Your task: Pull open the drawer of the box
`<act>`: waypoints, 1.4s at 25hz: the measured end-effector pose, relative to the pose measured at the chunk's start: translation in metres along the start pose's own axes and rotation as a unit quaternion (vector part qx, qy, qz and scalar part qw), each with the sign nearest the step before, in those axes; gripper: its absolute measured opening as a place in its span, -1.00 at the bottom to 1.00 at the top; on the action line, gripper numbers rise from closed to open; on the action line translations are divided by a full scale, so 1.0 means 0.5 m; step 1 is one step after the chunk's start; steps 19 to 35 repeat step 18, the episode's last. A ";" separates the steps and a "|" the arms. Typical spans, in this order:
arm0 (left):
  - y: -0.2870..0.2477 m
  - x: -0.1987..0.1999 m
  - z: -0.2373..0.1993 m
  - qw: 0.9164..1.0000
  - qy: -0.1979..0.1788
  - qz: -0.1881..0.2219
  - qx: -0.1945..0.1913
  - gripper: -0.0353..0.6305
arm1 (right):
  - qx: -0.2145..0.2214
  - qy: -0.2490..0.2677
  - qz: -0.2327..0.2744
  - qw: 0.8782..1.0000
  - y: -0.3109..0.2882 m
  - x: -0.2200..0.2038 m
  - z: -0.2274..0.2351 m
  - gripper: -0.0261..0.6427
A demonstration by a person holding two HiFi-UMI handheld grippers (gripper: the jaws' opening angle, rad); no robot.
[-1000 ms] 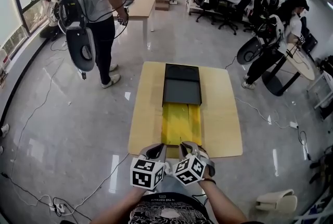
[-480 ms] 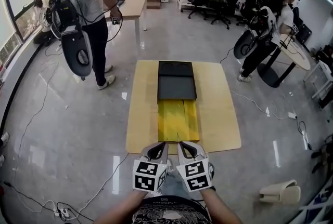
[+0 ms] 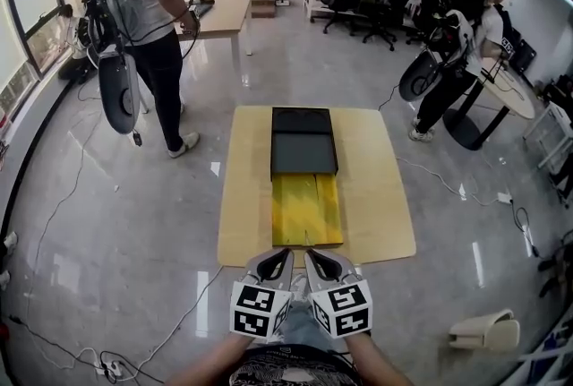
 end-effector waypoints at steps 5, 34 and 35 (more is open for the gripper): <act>-0.030 0.035 0.041 1.000 -0.006 0.000 0.003 -0.86 | -0.002 -0.009 0.004 1.000 0.026 0.011 0.057 -0.91; -0.057 -0.153 0.113 1.000 -0.007 0.002 -0.015 -0.86 | -0.008 -0.012 0.000 1.000 0.043 -0.196 0.059 -0.91; -0.057 -0.153 0.113 1.000 -0.007 0.002 -0.015 -0.86 | -0.008 -0.012 0.000 1.000 0.043 -0.196 0.059 -0.91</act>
Point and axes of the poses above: the fingertips, and each gripper's own axes: y backward along the fingers, z to its right, x out of its top, the point moved 2 cm from there along y, backward along the fingers, and after that the axes turned 4 degrees about -z, right-handed, at the moved point
